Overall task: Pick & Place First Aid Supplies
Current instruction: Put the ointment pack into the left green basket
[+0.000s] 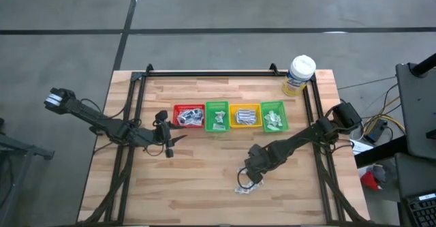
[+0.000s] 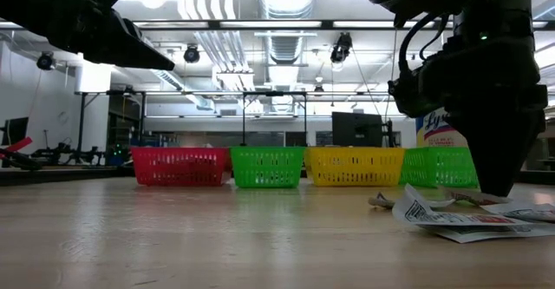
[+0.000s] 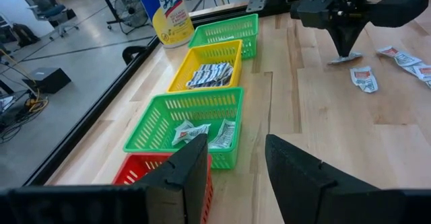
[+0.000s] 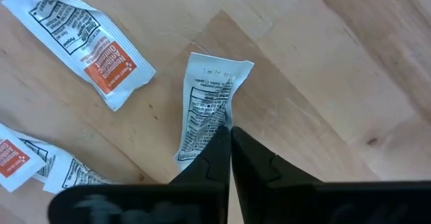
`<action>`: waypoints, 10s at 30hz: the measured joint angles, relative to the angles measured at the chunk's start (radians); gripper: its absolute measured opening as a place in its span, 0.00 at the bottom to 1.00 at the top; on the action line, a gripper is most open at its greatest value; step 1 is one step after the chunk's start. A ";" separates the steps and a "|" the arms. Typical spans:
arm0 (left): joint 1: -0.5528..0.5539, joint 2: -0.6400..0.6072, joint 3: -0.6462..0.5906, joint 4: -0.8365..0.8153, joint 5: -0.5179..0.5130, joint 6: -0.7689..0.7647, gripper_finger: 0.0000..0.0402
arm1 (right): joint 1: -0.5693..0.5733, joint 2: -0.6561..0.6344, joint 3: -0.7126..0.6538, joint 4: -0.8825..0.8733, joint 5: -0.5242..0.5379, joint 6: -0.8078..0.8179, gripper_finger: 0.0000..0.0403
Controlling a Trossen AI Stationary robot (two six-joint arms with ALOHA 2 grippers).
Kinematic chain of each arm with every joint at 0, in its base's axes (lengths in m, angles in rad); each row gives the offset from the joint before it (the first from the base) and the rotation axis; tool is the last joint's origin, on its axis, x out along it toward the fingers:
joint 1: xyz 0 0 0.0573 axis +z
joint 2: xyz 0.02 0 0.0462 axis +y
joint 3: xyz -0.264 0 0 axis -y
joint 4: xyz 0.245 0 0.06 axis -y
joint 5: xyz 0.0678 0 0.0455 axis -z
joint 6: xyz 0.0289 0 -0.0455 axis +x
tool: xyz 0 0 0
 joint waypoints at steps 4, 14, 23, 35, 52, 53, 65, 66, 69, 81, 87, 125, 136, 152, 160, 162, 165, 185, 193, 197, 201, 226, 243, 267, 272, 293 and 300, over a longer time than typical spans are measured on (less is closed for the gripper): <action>0.000 0.000 0.000 0.000 0.000 0.000 0.38 | 0.000 -0.008 0.000 -0.003 0.000 -0.018 0.02; 0.000 0.000 0.000 0.000 0.000 0.000 0.38 | -0.002 -0.092 -0.010 -0.076 0.061 -0.025 0.02; 0.000 0.000 -0.001 0.000 0.000 0.000 0.38 | -0.002 -0.142 -0.007 -0.108 0.080 -0.066 0.02; 0.000 0.000 -0.002 0.000 0.000 0.000 0.38 | -0.013 -0.207 0.014 0.067 0.130 -0.304 0.02; 0.000 0.000 -0.007 0.001 0.000 0.000 0.38 | -0.073 -0.225 0.017 0.638 0.129 -1.067 0.02; 0.000 0.000 -0.007 0.001 0.000 0.000 0.38 | -0.083 -0.225 0.017 0.671 0.129 -1.083 0.02; 0.000 0.000 -0.007 0.001 0.000 0.005 0.38 | -0.247 -0.225 0.019 0.910 0.242 -1.036 0.02; 0.000 0.000 -0.007 0.001 0.000 0.007 0.38 | -0.260 -0.225 0.021 0.909 0.259 -1.020 0.02; 0.000 0.000 -0.008 0.003 0.000 0.007 0.38 | -0.300 -0.225 0.034 0.908 0.270 -0.969 0.02; 0.000 -0.008 -0.037 0.097 0.100 0.057 0.38 | -0.431 -0.224 0.159 0.637 0.292 -0.817 0.02; 0.005 -0.047 -0.119 0.255 0.160 0.112 0.38 | -0.468 -0.216 0.174 0.617 0.291 -0.760 0.02; 0.133 -0.281 -0.243 0.218 0.431 0.070 0.38 | -0.563 0.334 0.734 -0.140 0.221 -0.433 0.02; 0.133 -0.289 -0.243 0.209 0.440 0.071 0.38 | -0.563 0.345 0.758 -0.159 0.158 -0.534 0.02; 0.133 -0.289 -0.243 0.209 0.441 0.071 0.38 | -0.566 0.344 0.757 -0.119 0.093 -0.604 0.06; 0.133 -0.289 -0.243 0.209 0.441 0.073 0.38 | -0.577 0.342 0.760 -0.114 0.100 -0.665 0.20; 0.133 -0.289 -0.243 0.209 0.441 0.076 0.38 | -0.577 0.340 0.777 -0.141 0.099 -0.685 0.22; 0.133 -0.289 -0.243 0.209 0.441 0.076 0.38 | -0.575 0.334 0.823 -0.215 0.080 -0.734 0.24; 0.133 -0.289 -0.243 0.183 0.441 0.085 0.38 | -0.285 0.330 0.975 -0.667 0.023 -1.006 0.18; 0.133 -0.289 -0.243 0.183 0.441 0.080 0.38 | -0.153 0.330 0.969 -0.705 0.023 -1.113 0.18; 0.133 -0.289 -0.243 0.183 0.441 0.079 0.38 | -0.112 0.330 0.952 -0.710 0.023 -1.126 0.19; 0.133 -0.289 -0.243 0.183 0.441 0.079 0.38 | -0.089 0.330 0.911 -0.712 0.024 -1.123 0.19; 0.134 -0.435 -0.304 0.166 0.454 0.082 0.38 | -0.066 0.128 0.498 -0.276 0.023 -1.033 0.16; 0.134 -0.543 -0.309 0.070 0.456 0.063 0.38 | -0.067 0.070 0.295 0.003 0.023 -1.055 0.26; 0.134 -0.543 -0.309 0.071 0.456 0.063 0.38 | -0.070 0.142 0.298 0.060 0.017 -1.174 0.35; 0.134 -0.544 -0.309 0.071 0.450 0.063 0.38 | -0.079 0.179 0.298 0.062 0.028 -1.192 0.37; 0.134 -0.544 -0.309 0.069 0.449 0.067 0.38 | -0.083 0.182 0.298 0.058 0.000 -1.192 0.15; 0.134 -0.544 -0.309 0.069 0.449 0.067 0.38 | -0.082 0.174 0.297 0.052 -0.004 -1.192 0.10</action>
